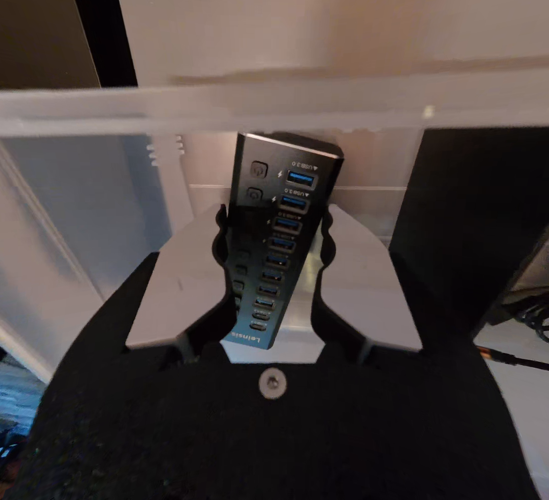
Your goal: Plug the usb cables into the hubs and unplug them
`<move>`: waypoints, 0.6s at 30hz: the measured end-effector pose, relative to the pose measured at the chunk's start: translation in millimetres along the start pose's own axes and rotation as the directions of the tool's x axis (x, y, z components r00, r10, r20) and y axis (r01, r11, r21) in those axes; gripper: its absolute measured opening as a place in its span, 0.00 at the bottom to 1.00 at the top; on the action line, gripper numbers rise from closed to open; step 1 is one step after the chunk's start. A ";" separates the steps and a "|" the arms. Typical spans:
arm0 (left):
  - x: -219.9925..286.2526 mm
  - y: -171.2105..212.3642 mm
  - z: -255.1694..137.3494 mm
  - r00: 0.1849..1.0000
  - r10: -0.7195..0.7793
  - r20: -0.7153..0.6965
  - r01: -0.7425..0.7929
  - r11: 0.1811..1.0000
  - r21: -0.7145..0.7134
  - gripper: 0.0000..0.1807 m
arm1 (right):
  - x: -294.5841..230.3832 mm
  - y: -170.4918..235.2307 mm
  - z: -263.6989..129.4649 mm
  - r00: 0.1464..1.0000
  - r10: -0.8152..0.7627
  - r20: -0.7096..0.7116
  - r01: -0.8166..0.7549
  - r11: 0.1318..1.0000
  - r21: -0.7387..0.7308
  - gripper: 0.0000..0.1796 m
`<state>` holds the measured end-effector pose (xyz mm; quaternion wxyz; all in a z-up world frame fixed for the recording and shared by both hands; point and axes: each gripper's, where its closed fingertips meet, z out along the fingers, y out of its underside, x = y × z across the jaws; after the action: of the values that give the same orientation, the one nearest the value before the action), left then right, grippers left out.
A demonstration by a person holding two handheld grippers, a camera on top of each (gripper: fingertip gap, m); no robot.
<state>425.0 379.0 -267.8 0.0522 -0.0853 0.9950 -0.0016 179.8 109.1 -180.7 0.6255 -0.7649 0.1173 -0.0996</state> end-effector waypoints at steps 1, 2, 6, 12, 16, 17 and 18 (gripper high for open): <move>-0.2 0.1 -0.7 1.000 0.020 0.016 -0.020 1.000 -0.006 0.33 | 0.2 0.1 0.1 1.000 0.003 0.002 -0.003 1.000 -0.001 0.50; 0.7 0.6 -1.5 0.998 0.046 0.034 -0.045 0.999 -0.013 0.32 | 0.4 0.3 0.3 1.000 0.007 0.004 -0.007 1.000 -0.003 0.50; 2.8 4.8 -14.6 0.982 0.123 0.142 -0.112 0.990 -0.081 0.32 | 2.7 -0.7 -0.5 1.000 0.025 0.000 -0.025 1.000 0.005 0.50; 3.7 2.8 -72.4 0.942 0.032 0.333 -0.042 0.999 0.021 0.32 | 4.9 -0.1 0.2 0.999 0.034 -0.009 -0.034 0.999 0.000 0.49; 15.2 -8.9 -123.6 0.893 -0.133 0.431 0.015 0.964 0.266 0.32 | 5.3 -0.3 0.4 0.999 0.038 -0.010 -0.038 0.999 0.001 0.49; 19.8 -13.3 -139.9 0.878 -0.182 0.443 0.025 0.941 0.338 0.32 | 5.8 -0.7 0.2 0.999 0.040 -0.011 -0.040 0.999 0.003 0.49; 26.3 -18.2 -157.2 0.864 -0.223 0.451 0.025 0.915 0.404 0.32 | 6.5 -1.2 -0.3 0.999 0.043 -0.015 -0.043 0.999 0.008 0.48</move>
<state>386.0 355.7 -113.9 0.3171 -0.1362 0.9214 -0.1785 186.0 107.1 -179.4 0.6296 -0.7590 0.1380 -0.0924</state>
